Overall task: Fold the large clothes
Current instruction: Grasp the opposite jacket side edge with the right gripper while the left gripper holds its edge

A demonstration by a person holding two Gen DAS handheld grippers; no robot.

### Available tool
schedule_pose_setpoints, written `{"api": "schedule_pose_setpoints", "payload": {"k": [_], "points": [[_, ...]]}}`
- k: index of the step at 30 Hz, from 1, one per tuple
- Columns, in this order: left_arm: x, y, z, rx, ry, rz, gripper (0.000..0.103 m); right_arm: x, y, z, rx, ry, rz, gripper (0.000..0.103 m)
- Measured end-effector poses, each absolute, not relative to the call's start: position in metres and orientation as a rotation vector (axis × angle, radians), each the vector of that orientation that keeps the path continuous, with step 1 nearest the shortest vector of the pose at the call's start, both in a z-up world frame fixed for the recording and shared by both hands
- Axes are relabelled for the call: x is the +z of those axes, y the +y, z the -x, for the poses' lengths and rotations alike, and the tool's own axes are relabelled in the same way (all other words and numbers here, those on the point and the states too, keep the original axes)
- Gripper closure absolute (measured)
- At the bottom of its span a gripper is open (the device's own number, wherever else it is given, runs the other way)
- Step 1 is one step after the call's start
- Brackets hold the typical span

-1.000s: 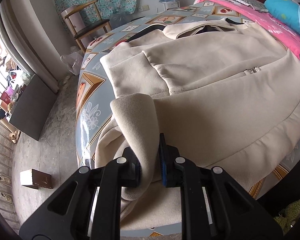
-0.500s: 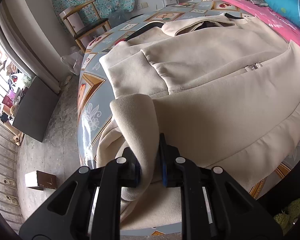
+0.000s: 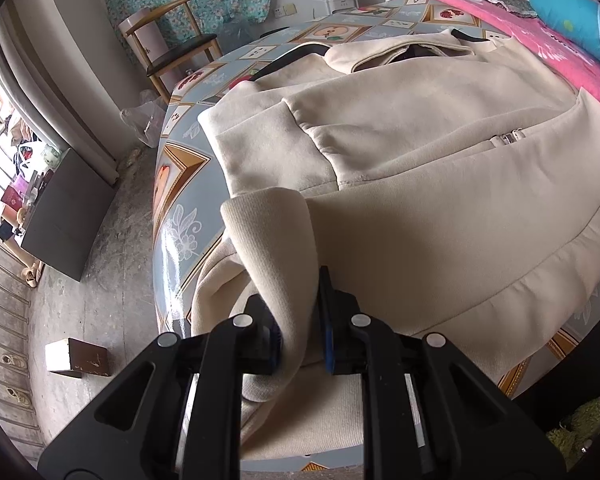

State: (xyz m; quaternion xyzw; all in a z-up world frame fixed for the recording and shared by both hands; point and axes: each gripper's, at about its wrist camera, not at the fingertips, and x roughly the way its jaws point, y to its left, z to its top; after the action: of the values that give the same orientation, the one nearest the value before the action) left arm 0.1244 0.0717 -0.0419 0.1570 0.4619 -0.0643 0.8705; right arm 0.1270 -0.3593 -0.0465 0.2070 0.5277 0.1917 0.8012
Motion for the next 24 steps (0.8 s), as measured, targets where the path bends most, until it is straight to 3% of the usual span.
{"api": "schedule_pose_setpoints", "payload": {"k": [6, 8, 15, 24], "points": [[-0.041, 0.073, -0.126, -0.133, 0.977, -0.311, 0.088, -0.048, -0.336, -0.139, 0.293, 1.165, -0.288, 0.077], [-0.04, 0.072, -0.126, -0.131, 0.979, -0.308, 0.088, -0.034, -0.324, -0.129, 0.241, 1.133, -0.168, 0.085], [-0.041, 0.073, -0.127, -0.133, 0.971, -0.301, 0.088, 0.0, -0.269, -0.092, 0.251, 1.016, 0.161, 0.086], [-0.04, 0.077, -0.126, -0.148, 0.967, -0.279, 0.088, -0.031, -0.306, -0.135, 0.164, 1.134, -0.049, 0.086]]}}
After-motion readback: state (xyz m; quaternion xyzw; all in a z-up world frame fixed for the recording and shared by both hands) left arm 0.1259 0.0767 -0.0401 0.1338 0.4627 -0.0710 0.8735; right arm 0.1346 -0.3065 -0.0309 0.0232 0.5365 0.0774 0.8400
